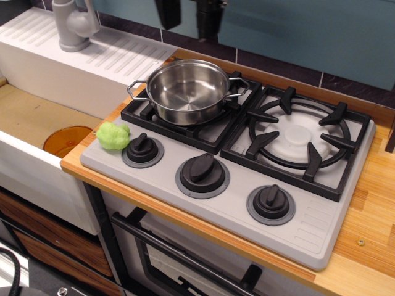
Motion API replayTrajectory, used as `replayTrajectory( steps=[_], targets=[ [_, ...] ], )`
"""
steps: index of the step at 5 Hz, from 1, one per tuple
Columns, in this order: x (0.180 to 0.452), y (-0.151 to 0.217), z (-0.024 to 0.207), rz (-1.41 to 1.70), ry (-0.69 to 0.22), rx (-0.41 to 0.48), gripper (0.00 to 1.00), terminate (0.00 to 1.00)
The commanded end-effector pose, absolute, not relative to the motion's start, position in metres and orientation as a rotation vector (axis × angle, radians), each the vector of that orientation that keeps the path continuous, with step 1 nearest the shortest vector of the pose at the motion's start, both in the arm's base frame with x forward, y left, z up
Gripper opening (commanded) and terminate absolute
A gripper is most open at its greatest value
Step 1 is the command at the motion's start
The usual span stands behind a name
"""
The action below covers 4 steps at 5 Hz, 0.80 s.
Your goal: Put pot or pan on stove and put cauliflower in pot or pan
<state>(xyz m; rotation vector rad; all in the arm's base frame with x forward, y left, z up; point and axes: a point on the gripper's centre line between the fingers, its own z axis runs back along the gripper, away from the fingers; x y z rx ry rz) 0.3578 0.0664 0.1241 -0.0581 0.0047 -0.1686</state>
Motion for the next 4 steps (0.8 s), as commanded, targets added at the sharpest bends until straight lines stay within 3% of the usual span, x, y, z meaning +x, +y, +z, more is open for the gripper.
replayTrajectory(
  steps=[1,4],
  targets=[
    [0.309,0.071,0.136,-0.156,-0.164,0.113,1.00,0.00],
    [0.272,0.084,0.094,-0.105,-0.305,0.168,1.00,0.00]
  ],
)
